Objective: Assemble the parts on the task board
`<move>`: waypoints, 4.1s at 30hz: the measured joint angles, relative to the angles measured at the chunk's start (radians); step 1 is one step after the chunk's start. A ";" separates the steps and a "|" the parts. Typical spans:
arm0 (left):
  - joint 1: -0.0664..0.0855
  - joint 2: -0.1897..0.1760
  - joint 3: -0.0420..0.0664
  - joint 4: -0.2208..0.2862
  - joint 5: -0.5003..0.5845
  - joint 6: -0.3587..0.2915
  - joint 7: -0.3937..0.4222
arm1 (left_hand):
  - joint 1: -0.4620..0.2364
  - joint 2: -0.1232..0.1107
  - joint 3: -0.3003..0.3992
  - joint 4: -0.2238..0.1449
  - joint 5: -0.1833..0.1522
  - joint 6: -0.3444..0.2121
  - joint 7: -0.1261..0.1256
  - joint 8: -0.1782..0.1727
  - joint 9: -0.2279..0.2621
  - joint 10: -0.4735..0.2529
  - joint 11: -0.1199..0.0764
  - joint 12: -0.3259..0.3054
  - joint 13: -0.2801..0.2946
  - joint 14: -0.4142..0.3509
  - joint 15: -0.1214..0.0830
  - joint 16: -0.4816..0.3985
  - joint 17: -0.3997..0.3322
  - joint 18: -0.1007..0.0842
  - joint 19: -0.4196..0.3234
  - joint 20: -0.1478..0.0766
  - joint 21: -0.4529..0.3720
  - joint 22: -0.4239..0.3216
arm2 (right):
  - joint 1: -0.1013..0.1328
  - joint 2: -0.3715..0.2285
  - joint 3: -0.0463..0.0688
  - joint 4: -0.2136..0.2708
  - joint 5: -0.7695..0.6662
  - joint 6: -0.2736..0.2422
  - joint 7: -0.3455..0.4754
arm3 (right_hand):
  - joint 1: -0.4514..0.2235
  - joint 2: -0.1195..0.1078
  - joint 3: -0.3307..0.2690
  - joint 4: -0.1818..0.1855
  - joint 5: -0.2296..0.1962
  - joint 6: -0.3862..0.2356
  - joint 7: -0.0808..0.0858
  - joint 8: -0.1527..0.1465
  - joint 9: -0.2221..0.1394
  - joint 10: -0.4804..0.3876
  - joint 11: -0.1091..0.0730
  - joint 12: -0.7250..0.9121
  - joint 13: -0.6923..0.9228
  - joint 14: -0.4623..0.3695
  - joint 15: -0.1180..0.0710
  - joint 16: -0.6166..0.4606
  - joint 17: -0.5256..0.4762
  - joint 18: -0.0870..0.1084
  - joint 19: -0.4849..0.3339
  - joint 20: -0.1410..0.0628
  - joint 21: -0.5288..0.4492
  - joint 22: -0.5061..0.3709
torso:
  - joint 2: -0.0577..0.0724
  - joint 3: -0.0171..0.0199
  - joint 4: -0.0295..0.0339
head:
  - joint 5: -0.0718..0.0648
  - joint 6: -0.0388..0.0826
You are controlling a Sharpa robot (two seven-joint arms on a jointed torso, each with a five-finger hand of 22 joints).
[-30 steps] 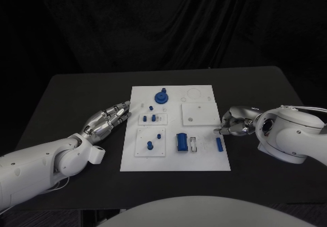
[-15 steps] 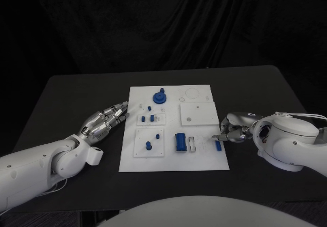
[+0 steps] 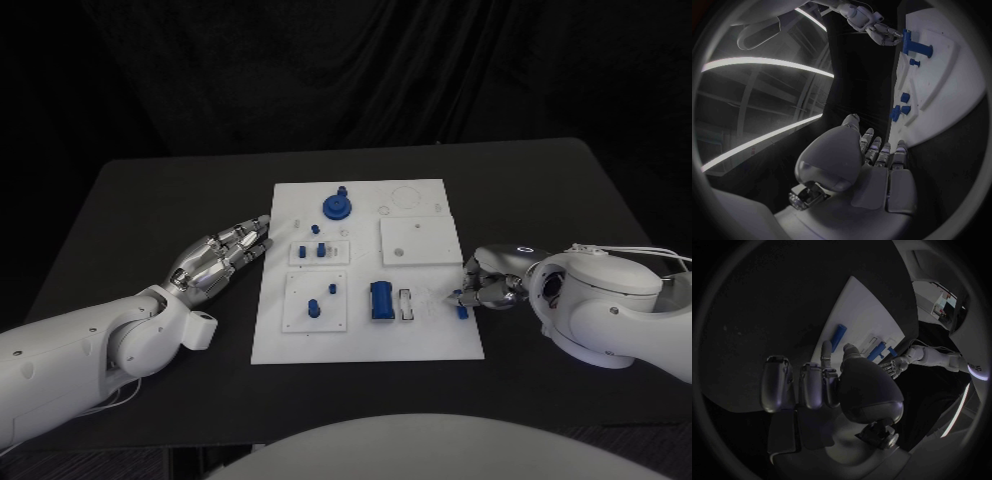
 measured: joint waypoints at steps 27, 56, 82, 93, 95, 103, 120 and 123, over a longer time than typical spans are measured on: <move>0.000 0.005 0.000 -0.004 0.000 0.001 -0.001 | 0.000 0.000 0.006 -0.006 0.004 0.000 0.000 0.000 0.000 0.000 0.000 0.000 0.000 0.000 0.000 0.000 0.000 0.000 0.000 0.000 0.000 0.000 | -0.005 0.058 0.011 -0.064 0.151 -0.012 0.026 | 0.188 -0.038 0.106 -0.021 0.249 -0.009 0.034 -0.074 0.114 -0.005 0.020 0.005 0.003 0.000 0.018 -0.019 -0.032 0.000 0.000 0.014 -0.027 0.000 | 0.000 0.0003 -0.0003 | 0.014 0.000; 0.000 0.010 0.000 -0.007 0.000 0.002 -0.002 | 0.000 0.000 0.008 -0.008 0.008 0.000 0.000 0.000 0.000 0.000 0.000 0.000 0.000 0.000 0.000 0.000 0.000 0.000 0.000 0.000 0.000 0.000 | 0.014 0.119 0.002 -0.086 0.625 -0.152 0.275 | 0.186 -0.066 0.181 -0.026 0.404 -0.004 0.032 -0.115 -0.101 -0.004 0.025 0.005 0.000 0.002 0.020 -0.007 0.000 0.000 -0.003 0.018 -0.015 0.000 | -0.001 0.0017 -0.0006 | 0.018 0.000; 0.000 0.015 0.000 -0.008 0.000 0.006 -0.003 | 0.004 -0.004 0.013 -0.013 0.008 0.000 0.000 0.000 0.000 0.000 0.000 0.000 0.000 0.004 0.004 0.000 0.001 0.000 0.000 0.000 0.000 0.000 | 0.008 0.163 0.002 -0.131 0.648 -0.080 0.238 | 0.173 -0.069 0.214 -0.017 0.324 -0.003 0.035 -0.105 -0.099 -0.004 0.025 0.005 0.000 0.002 0.020 -0.003 0.001 0.000 0.000 0.021 -0.015 0.000 | 0.000 -0.0010 0.0012 | 0.028 0.000; 0.000 0.017 0.000 -0.011 0.000 0.007 -0.004 | 0.004 -0.004 0.012 -0.013 0.008 0.000 0.000 0.000 0.000 0.000 0.000 0.000 0.000 0.004 0.004 0.000 0.001 0.000 0.000 0.000 0.000 0.000 | 0.003 0.166 0.003 -0.134 0.645 -0.071 0.225 | 0.160 -0.069 0.225 -0.012 0.286 -0.004 0.036 -0.098 -0.095 -0.004 0.025 0.005 0.000 0.002 0.020 -0.003 0.000 0.000 0.000 0.021 -0.015 0.000 | 0.000 0.0008 -0.0012 | 0.033 0.000; 0.000 0.017 0.000 -0.011 0.000 0.007 -0.004 | 0.004 -0.004 0.012 -0.013 0.008 0.000 0.000 0.000 0.000 0.000 0.000 0.000 0.000 0.004 0.004 0.000 0.000 0.000 0.000 0.000 0.000 0.000 | 0.002 0.167 0.003 -0.135 0.645 -0.071 0.225 | 0.151 -0.070 0.228 -0.009 0.270 -0.004 0.036 -0.094 -0.093 -0.004 0.025 0.005 0.000 0.002 0.020 -0.003 0.000 0.000 0.000 0.021 -0.015 0.000 | 0.000 0.0008 -0.0012 | 0.033 0.000; 0.000 0.017 0.000 -0.011 0.000 0.008 -0.005 | 0.004 -0.004 0.012 -0.012 0.008 0.000 0.000 0.000 0.000 0.000 0.000 0.000 0.000 0.004 0.004 0.000 0.000 0.000 0.000 0.000 0.000 0.000 | 0.000 0.171 0.003 -0.141 0.645 -0.072 0.225 | 0.127 -0.065 0.226 -0.002 0.193 -0.007 0.032 -0.089 -0.093 -0.004 0.025 0.005 0.000 0.002 0.020 -0.003 0.000 0.000 0.000 0.021 -0.015 0.000 | 0.000 0.0007 -0.0012 | 0.034 0.000; 0.000 0.018 0.000 -0.013 0.000 0.011 -0.006 | 0.004 -0.004 0.015 -0.015 0.012 0.000 0.000 0.000 0.000 0.000 0.000 0.000 0.000 0.004 0.004 0.000 0.000 0.000 0.000 0.000 0.000 0.000 | -0.003 0.172 0.002 -0.148 0.643 -0.081 0.225 | 0.040 -0.033 0.205 0.007 0.035 -0.016 0.030 -0.095 -0.105 0.000 0.029 0.005 0.000 0.002 0.027 -0.003 -0.002 0.000 0.000 0.022 -0.015 0.000 | -0.001 0.0002 -0.0003 | 0.034 0.000; 0.000 0.018 0.000 -0.013 0.000 0.011 -0.006 | 0.004 -0.004 0.015 -0.015 0.012 0.000 0.000 0.000 0.000 0.000 0.000 0.000 0.000 0.004 0.004 0.000 0.000 0.000 0.000 0.000 0.000 0.000 | -0.003 0.172 0.002 -0.148 0.640 -0.084 0.225 | 0.021 -0.029 0.198 0.009 0.007 -0.014 0.033 -0.095 -0.106 0.000 0.029 0.005 0.000 0.002 0.027 -0.003 -0.002 0.000 -0.004 0.025 -0.015 0.000 | -0.001 0.0002 -0.0003 | 0.034 0.000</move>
